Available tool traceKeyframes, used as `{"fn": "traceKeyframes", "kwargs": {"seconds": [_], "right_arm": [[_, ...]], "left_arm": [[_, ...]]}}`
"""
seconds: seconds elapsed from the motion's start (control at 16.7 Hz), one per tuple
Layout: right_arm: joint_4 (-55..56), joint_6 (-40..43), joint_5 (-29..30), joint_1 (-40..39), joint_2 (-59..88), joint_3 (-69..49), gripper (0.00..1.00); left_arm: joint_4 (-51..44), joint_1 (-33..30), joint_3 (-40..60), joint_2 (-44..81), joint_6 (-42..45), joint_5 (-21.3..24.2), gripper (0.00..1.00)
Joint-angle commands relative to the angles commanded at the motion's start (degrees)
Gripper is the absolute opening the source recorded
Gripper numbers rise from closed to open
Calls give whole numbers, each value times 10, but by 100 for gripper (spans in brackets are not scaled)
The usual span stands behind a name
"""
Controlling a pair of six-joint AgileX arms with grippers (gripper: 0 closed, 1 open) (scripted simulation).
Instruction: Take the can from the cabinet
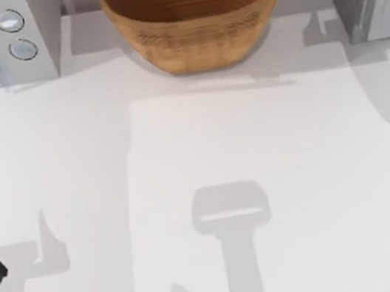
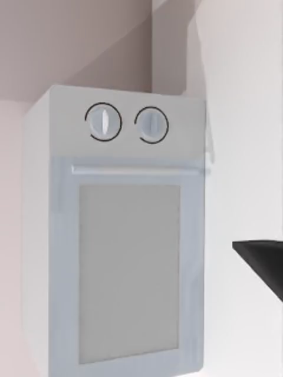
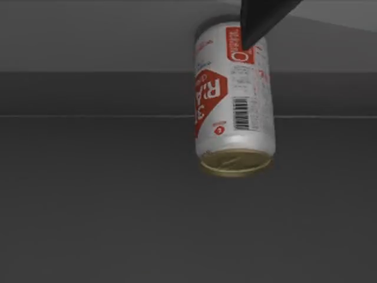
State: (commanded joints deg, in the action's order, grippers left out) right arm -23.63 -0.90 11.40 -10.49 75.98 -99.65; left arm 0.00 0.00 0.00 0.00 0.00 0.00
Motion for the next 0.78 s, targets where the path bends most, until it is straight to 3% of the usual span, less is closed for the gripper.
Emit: {"fn": "traceKeyframes", "kwargs": {"seconds": [0.42,0.78], "right_arm": [[86,1,83,-77,77,8,100],[93,1,89,-83,85,7,100]], "left_arm": [[0,0,0,0,0,0,100],[0,0,0,0,0,0,100]]}}
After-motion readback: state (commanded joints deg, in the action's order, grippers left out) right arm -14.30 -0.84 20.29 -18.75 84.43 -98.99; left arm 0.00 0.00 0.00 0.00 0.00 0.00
